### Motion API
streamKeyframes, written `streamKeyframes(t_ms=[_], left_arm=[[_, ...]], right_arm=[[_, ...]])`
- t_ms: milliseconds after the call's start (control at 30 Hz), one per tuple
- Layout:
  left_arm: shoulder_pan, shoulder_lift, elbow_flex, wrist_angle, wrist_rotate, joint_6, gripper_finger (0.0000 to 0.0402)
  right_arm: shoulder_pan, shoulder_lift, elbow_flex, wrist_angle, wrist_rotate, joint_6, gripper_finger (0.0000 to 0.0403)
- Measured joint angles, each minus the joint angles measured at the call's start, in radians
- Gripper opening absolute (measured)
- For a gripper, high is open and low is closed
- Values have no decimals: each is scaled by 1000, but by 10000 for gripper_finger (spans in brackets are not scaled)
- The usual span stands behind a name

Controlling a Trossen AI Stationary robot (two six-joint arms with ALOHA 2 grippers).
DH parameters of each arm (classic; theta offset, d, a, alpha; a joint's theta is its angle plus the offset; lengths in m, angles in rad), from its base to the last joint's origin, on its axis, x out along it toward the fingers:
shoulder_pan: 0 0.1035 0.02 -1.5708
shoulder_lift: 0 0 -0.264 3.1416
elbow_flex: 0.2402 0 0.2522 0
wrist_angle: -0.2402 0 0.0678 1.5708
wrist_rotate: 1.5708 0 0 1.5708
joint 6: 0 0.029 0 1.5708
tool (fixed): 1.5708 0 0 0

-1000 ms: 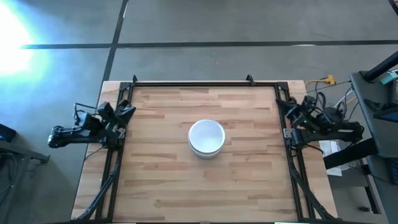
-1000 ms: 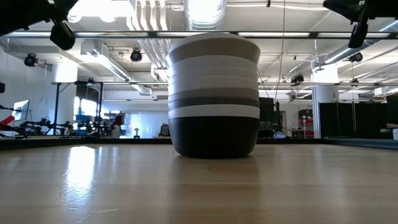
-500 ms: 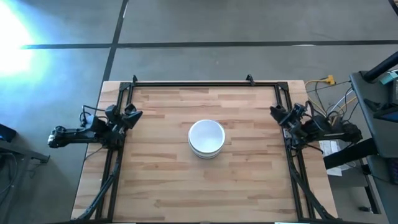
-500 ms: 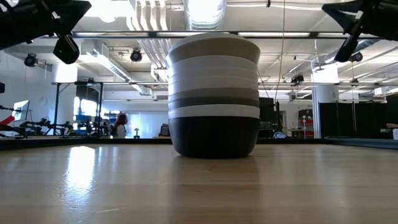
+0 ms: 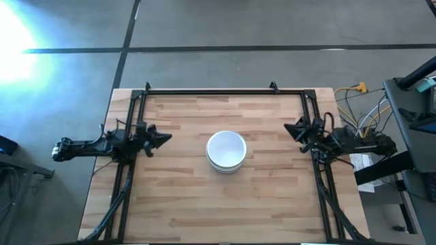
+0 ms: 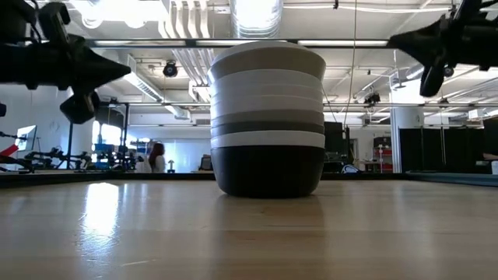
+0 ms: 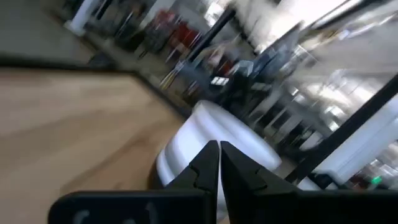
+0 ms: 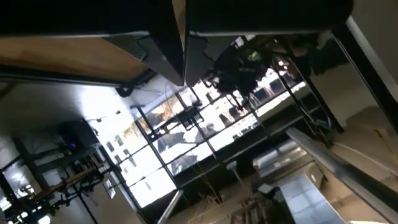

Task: Nest bowls inside each other
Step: Return to Home Position

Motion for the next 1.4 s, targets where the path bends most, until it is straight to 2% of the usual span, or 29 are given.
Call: streamKeyframes(t_ms=[67, 167, 233, 367, 733, 1400], left_arm=[[0, 10, 0, -37, 5, 14, 0], [0, 54, 0, -38, 17, 180, 0], [-1, 79, 0, -41, 47, 231, 0], [-1, 128, 0, -43, 58, 247, 0], [0, 245, 0, -37, 33, 251, 0], [0, 322, -2, -35, 29, 250, 0]], right_arm=[[0, 0, 0, -78, -2, 0, 8], [0, 0, 0, -221, -8, 0, 8], [0, 9, 3, -290, -11, -4, 8], [0, 51, 11, -305, -9, -56, 8], [0, 95, 12, -304, -8, -53, 9], [0, 92, 12, -304, -8, -53, 9]])
